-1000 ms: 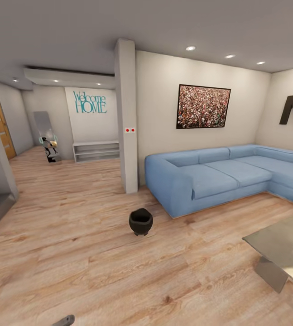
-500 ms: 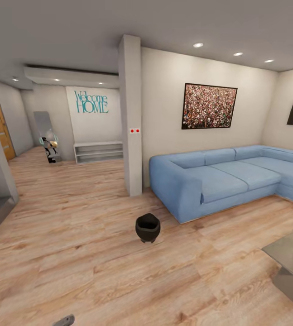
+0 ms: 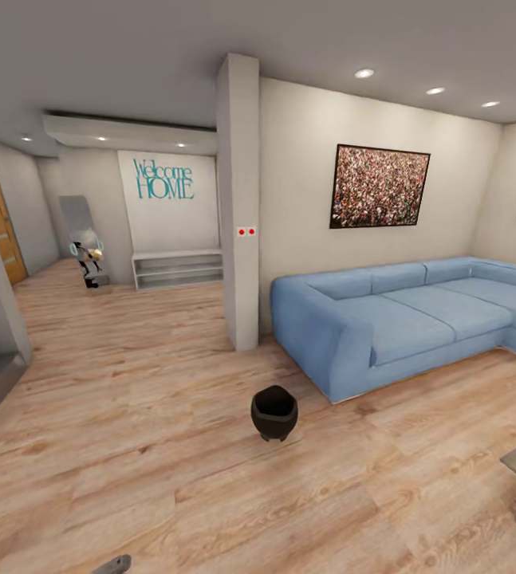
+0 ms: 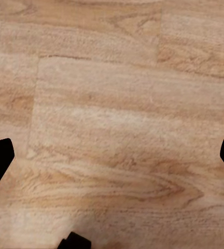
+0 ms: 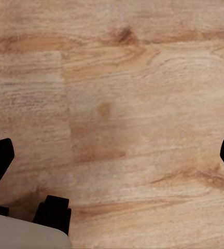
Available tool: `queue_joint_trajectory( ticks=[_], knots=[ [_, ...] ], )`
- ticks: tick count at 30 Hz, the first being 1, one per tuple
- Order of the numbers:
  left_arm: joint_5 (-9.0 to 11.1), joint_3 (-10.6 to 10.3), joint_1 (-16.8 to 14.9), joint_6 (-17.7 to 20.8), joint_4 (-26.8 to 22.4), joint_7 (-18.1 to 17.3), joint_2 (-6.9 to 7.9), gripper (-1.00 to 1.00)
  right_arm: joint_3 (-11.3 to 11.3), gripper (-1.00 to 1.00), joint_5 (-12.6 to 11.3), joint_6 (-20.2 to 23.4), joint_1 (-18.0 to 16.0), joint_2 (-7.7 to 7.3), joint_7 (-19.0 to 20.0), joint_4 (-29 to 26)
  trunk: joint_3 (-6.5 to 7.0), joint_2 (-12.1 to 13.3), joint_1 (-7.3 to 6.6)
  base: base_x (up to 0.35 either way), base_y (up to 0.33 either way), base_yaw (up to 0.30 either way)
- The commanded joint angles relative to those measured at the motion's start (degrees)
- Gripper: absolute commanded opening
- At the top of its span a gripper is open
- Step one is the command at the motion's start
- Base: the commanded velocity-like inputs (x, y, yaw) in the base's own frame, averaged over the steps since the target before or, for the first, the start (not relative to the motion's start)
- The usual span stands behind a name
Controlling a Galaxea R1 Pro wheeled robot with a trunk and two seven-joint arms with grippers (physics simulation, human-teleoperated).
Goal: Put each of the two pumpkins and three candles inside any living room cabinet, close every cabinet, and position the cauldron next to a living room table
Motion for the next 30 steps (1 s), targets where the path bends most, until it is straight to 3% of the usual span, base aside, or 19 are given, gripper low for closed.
queue_joint_trajectory(
  ticks=[1, 30],
  knots=[
    [0.35, -0.46, -0.05, -0.18, 0.12, 0.01, -0.03, 1.0, 0.48, 1.0, -0.61, 0.08, -0.07, 0.01, 0.27, 0.09, -0.06, -0.03, 0.02, 0.248, 0.234, 0.0],
    [0.35, -0.46, -0.04, -0.14, 0.12, 0.01, -0.09, 1.0, 0.35, 1.0, -0.55, 0.08, -0.07, -0.1, 0.27, 0.11, -0.06, -0.03, 0.02, 0.233, 0.25, 0.0]
  ],
)
